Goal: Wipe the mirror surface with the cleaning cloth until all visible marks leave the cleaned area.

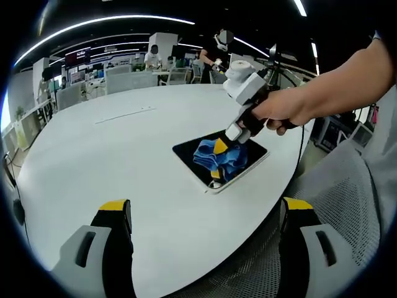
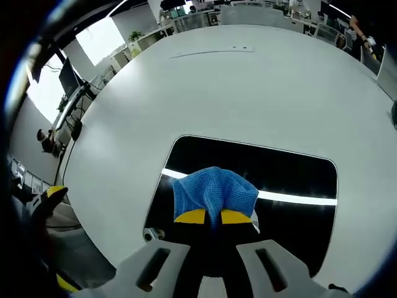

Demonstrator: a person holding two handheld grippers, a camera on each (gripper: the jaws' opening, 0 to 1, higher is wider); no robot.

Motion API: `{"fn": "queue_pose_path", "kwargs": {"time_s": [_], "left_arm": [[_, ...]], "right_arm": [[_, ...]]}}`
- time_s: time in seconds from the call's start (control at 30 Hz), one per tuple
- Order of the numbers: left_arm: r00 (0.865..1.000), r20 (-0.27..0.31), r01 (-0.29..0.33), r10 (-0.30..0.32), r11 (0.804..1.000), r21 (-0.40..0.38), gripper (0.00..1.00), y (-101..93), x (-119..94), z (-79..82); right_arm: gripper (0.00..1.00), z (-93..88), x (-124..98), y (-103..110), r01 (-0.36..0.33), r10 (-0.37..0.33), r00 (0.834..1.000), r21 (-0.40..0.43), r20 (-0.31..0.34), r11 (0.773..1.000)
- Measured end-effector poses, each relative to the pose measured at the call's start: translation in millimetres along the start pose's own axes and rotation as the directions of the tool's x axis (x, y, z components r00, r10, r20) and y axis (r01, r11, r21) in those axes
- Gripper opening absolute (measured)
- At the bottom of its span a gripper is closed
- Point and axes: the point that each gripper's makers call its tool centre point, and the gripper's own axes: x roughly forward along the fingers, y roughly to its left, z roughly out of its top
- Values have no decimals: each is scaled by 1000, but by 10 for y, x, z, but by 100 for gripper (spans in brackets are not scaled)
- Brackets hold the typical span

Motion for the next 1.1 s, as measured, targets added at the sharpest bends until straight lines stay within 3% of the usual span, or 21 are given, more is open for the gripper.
{"fn": "queue_pose_path", "kwargs": {"time_s": [0.5, 1.1], "left_arm": [[1000, -1, -6, 6, 1000, 1, 99, 19, 0, 1], [1000, -5, -12, 12, 1000, 7, 99, 26, 8, -9]], "right_arm": [[0, -225, -91, 79, -29, 29, 1000, 14, -7, 999], [0, -370, -147, 141, -53, 53, 999, 21, -8, 998]]}}
